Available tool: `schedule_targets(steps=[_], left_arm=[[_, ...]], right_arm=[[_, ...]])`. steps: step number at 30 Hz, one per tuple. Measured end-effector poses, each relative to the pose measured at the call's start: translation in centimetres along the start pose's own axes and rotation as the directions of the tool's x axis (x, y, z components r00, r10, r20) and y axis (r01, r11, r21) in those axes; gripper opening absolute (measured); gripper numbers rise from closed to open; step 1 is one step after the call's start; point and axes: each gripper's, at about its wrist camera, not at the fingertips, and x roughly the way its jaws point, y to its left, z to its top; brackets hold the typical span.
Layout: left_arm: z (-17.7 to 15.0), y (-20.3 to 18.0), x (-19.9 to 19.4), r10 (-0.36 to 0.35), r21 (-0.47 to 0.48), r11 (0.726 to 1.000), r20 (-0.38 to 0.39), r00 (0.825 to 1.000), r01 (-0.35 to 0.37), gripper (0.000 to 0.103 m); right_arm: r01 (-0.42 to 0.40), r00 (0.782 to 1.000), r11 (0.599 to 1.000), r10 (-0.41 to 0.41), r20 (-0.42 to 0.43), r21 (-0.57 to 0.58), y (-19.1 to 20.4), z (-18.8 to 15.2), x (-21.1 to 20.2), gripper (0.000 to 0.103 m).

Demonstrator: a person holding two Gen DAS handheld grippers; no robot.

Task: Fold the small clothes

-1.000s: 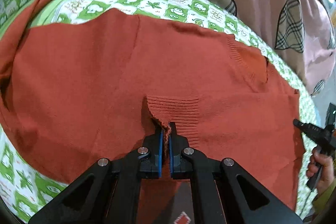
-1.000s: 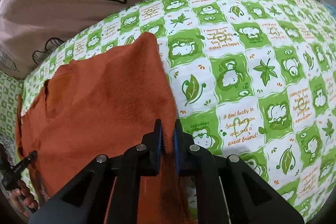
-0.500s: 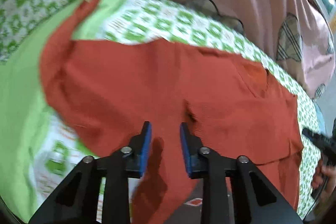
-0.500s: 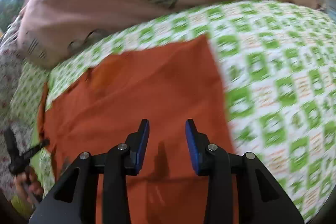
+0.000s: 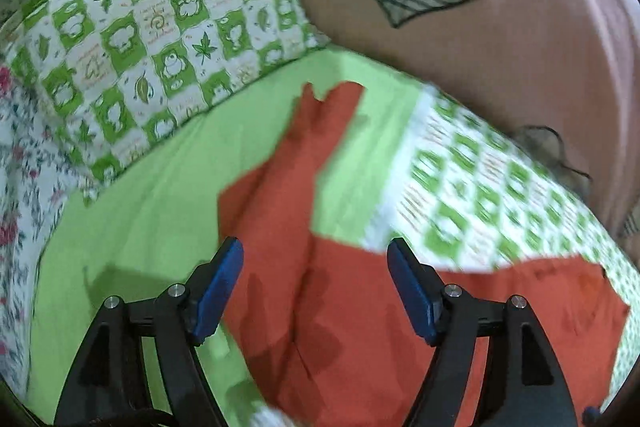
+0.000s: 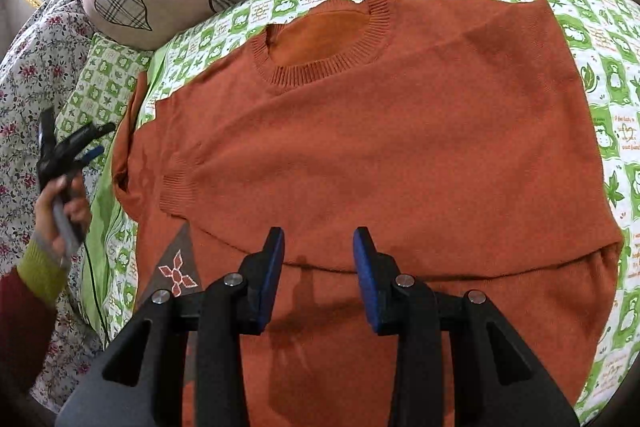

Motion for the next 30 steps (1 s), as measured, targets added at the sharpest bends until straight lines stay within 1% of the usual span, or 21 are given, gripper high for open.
schedule_targets(steps=[2, 5, 6, 7, 8, 9, 10, 11, 13, 15, 17, 21, 22, 24, 25, 27, 28, 30], left_arm=[[1.0, 0.5, 1.6, 0.016, -0.011, 1.000, -0.010, 1.000, -0.016, 0.075], [2.4, 1.2, 4.6, 0.025, -0.040, 0.999, -0.058, 0.998, -0.027, 0.074], [2.8, 1.6, 5.6, 0.022, -0.050, 0.998, -0.075, 0.997, -0.026, 0.069], [3.0, 1.8, 6.3, 0.015, -0.056, 0.998, -0.089, 0.996, -0.020, 0.051], [3.1, 2.1, 7.1, -0.005, -0.066, 0.998, -0.110, 0.994, -0.003, 0.038], [3.2, 2.3, 7.7, -0.032, -0.076, 0.997, -0.131, 0.991, 0.023, 0.015], [3.0, 2.3, 7.8, -0.062, -0.082, 0.995, -0.135, 0.989, 0.051, 0.010], [3.0, 2.2, 7.6, -0.072, -0.074, 0.995, -0.124, 0.990, 0.063, 0.007], [2.5, 1.3, 5.8, -0.108, -0.039, 0.994, -0.077, 0.991, 0.106, 0.006], [1.8, 0.1, 3.7, -0.155, -0.013, 0.988, -0.041, 0.987, 0.155, 0.005], [0.7, -1.7, 1.0, -0.214, 0.017, 0.977, -0.005, 0.977, 0.214, 0.005], [-2.3, -6.8, -3.4, -0.296, 0.094, 0.952, 0.022, 0.955, 0.292, 0.005], [-3.5, -8.5, -4.6, -0.326, 0.124, 0.939, 0.022, 0.945, 0.321, 0.005], [-5.4, -11.2, -6.0, -0.360, 0.175, 0.920, 0.017, 0.933, 0.351, 0.005], [-6.7, -13.2, -6.8, -0.381, 0.213, 0.904, 0.011, 0.924, 0.370, 0.005], [-8.5, -16.1, -7.4, -0.406, 0.263, 0.881, -0.004, 0.914, 0.392, 0.005], [-9.8, -18.1, -7.6, -0.427, 0.297, 0.860, -0.024, 0.904, 0.414, 0.005], [-11.8, -21.2, -7.7, -0.440, 0.357, 0.829, -0.055, 0.896, 0.429, 0.006]], right_arm=[[0.007, 1.000, 1.000, -0.007, 0.001, 0.011, -0.4, 0.0, -0.3, 0.037], [0.023, 1.000, 0.999, -0.023, 0.003, 0.032, -1.1, 0.0, -0.8, 0.037], [0.028, 1.000, 0.999, -0.028, 0.003, 0.036, -1.2, 0.0, -0.8, 0.037], [0.032, 0.999, 0.999, -0.032, 0.002, 0.039, -1.4, 0.0, -0.9, 0.037], [0.036, 0.999, 0.998, -0.036, 0.000, 0.042, -1.5, 0.0, -1.0, 0.037], [0.039, 0.999, 0.998, -0.039, -0.001, 0.045, -1.6, -0.1, -1.0, 0.037], [0.039, 0.999, 0.998, -0.039, -0.002, 0.048, -1.7, -0.1, -1.0, 0.037], [0.037, 0.999, 0.998, -0.037, -0.003, 0.051, -1.7, -0.1, -1.0, 0.037], [0.035, 0.999, 0.998, -0.035, -0.003, 0.050, -1.6, -0.2, -0.9, 0.037], [0.032, 0.999, 0.998, -0.032, 0.001, 0.048, -1.5, -0.1, -0.9, 0.037], [0.020, 1.000, 0.999, -0.021, 0.008, 0.047, -1.2, 0.0, -0.8, 0.037], [0.007, 1.000, 0.999, -0.008, 0.022, 0.039, -0.8, 0.1, -1.0, 0.037], [-0.001, 1.000, 0.999, 0.000, 0.026, 0.044, -0.8, 0.1, -1.1, 0.037], [-0.004, 0.999, 0.999, 0.002, 0.033, 0.051, -0.9, 0.0, -1.3, 0.037], [-0.006, 0.999, 0.998, 0.003, 0.039, 0.058, -1.0, 0.0, -1.6, 0.037], [-0.011, 0.999, 0.997, 0.008, 0.050, 0.074, -1.5, -0.1, -1.9, 0.037], [-0.011, 0.999, 0.997, 0.007, 0.053, 0.080, -1.6, -0.1, -2.0, 0.037], [-0.010, 0.998, 0.995, 0.003, 0.063, 0.100, -2.2, -0.1, -2.3, 0.037]])
